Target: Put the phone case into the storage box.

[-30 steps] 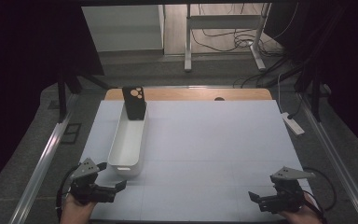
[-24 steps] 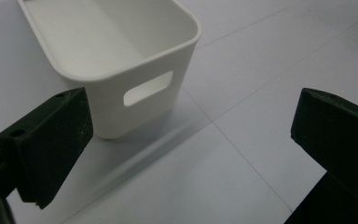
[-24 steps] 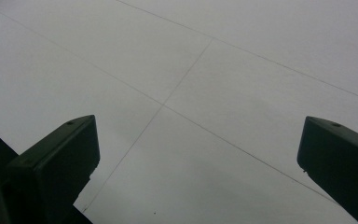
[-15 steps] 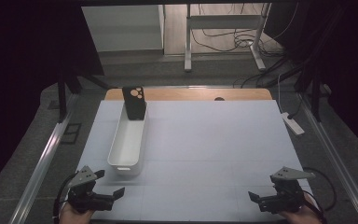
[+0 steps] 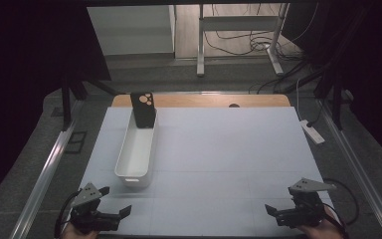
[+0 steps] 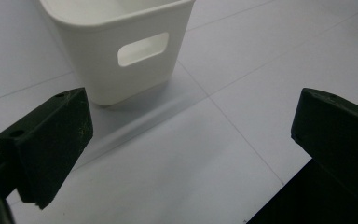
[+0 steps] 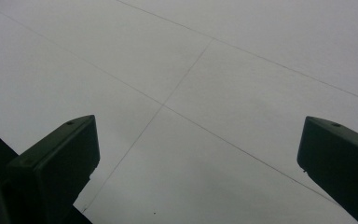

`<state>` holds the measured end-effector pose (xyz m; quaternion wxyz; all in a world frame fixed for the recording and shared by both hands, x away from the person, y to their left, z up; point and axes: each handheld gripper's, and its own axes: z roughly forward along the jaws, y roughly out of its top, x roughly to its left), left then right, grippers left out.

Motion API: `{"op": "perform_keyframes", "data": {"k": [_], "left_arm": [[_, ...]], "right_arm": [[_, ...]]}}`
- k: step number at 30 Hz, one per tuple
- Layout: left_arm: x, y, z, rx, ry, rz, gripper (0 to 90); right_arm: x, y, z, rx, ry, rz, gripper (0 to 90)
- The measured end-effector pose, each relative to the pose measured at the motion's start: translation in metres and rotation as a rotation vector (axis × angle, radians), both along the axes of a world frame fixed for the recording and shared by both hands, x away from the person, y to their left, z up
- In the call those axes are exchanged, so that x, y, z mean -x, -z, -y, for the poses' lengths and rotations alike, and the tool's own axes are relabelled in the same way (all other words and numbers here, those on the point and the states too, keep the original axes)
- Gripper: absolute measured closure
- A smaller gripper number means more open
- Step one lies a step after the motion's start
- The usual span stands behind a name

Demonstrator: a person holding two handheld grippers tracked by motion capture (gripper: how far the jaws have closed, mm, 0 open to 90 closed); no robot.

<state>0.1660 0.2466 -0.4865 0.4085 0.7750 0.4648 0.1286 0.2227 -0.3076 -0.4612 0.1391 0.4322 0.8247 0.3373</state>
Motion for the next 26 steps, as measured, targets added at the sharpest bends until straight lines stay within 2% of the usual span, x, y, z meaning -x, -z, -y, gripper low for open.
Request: {"op": "perform_keyframes", "data": {"k": [10, 15, 23, 26], "left_arm": [[0.0051, 0.0051, -0.003, -0.005, -0.022, -0.022, 0.0], [0.0075, 0.0048, -0.003, -0.015, -0.032, -0.015, 0.0], [0.0058, 0.006, 0.0006, -0.046, -0.041, -0.036, 0.0], [0.0053, 0.0058, 0.0003, -0.041, -0.044, -0.037, 0.0]], "right_arm": [[0.0003, 0.0, -0.0003, 0.001, -0.001, -0.001, 0.0], [0.0003, -0.0001, -0.0003, 0.001, -0.001, -0.001, 0.0], [0.0002, 0.0002, -0.0012, 0.006, -0.003, -0.005, 0.0], [0.0001, 0.0005, -0.0011, 0.01, -0.005, -0.007, 0.0]]}}
